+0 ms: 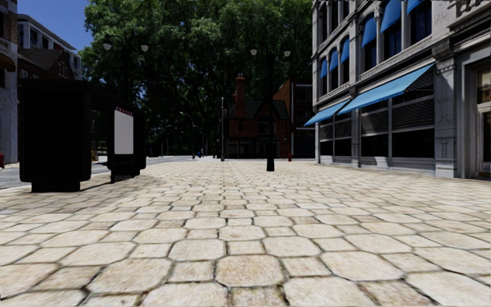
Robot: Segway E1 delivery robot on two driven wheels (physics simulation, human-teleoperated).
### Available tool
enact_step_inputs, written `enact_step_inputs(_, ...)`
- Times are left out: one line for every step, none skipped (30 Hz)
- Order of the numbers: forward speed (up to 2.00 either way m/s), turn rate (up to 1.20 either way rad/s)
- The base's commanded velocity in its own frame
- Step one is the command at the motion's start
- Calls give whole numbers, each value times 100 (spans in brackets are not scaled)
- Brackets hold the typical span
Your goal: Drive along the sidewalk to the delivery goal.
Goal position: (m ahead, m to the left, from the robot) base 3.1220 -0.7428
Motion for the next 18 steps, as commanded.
enact_step_inputs(200, 0)
enact_step_inputs(200, 0)
enact_step_inputs(200, 0)
enact_step_inputs(200, 0)
enact_step_inputs(200, 0)
enact_step_inputs(200, 0)
enact_step_inputs(200, 0)
enact_step_inputs(200, 0)
enact_step_inputs(200, 0)
enact_step_inputs(200, 0)
enact_step_inputs(200, 0)
enact_step_inputs(200, 0)
enact_step_inputs(200, 0)
enact_step_inputs(200, 0)
enact_step_inputs(193, 0)
enact_step_inputs(189, 2)
enact_step_inputs(188, 25)
enact_step_inputs(188, 42)
